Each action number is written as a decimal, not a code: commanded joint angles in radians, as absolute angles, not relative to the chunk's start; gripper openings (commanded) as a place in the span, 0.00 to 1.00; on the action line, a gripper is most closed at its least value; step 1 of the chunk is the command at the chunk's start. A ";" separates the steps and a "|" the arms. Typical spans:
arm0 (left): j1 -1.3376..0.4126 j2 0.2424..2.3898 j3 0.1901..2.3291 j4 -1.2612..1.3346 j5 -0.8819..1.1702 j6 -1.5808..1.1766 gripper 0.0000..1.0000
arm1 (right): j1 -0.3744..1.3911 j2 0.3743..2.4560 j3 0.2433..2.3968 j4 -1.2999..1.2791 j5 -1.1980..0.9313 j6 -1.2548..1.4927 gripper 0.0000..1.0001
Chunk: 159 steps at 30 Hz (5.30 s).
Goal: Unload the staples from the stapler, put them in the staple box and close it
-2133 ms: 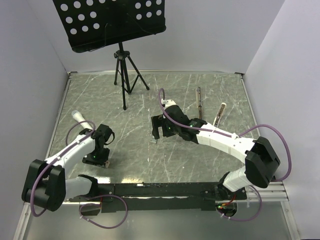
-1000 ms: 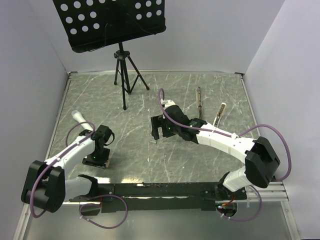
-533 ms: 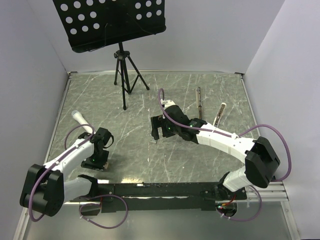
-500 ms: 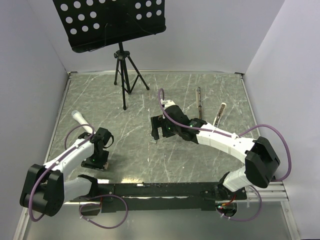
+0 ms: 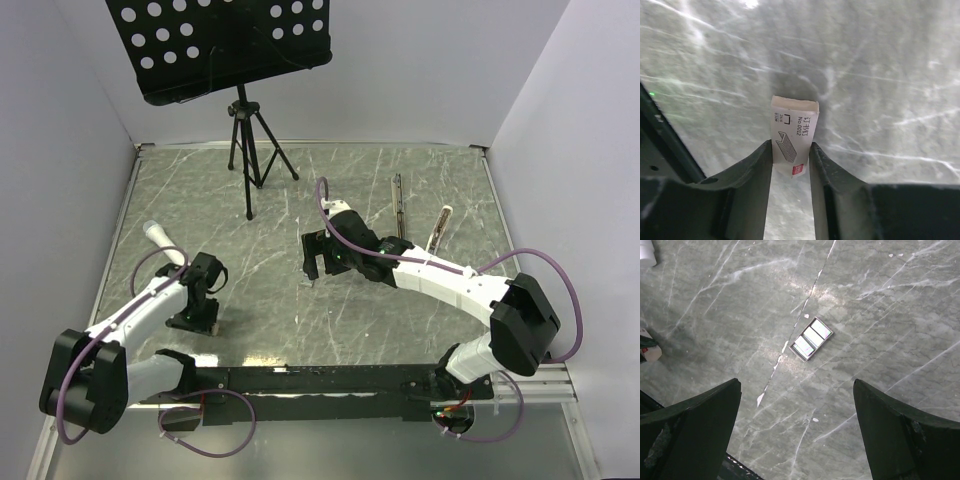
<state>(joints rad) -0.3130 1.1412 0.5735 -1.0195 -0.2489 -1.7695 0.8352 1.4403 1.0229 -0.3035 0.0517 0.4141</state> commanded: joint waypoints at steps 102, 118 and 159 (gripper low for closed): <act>-0.018 1.031 0.732 -0.445 0.127 -0.675 0.65 | 0.888 2.042 1.413 -0.359 -0.027 0.572 0.73; -0.002 1.045 0.742 -0.521 0.052 -0.785 0.65 | 0.900 1.936 1.309 -0.178 -0.181 0.221 0.79; 0.021 1.184 0.664 -0.631 0.055 -0.973 0.38 | 1.017 1.939 1.252 -0.152 0.158 0.155 0.56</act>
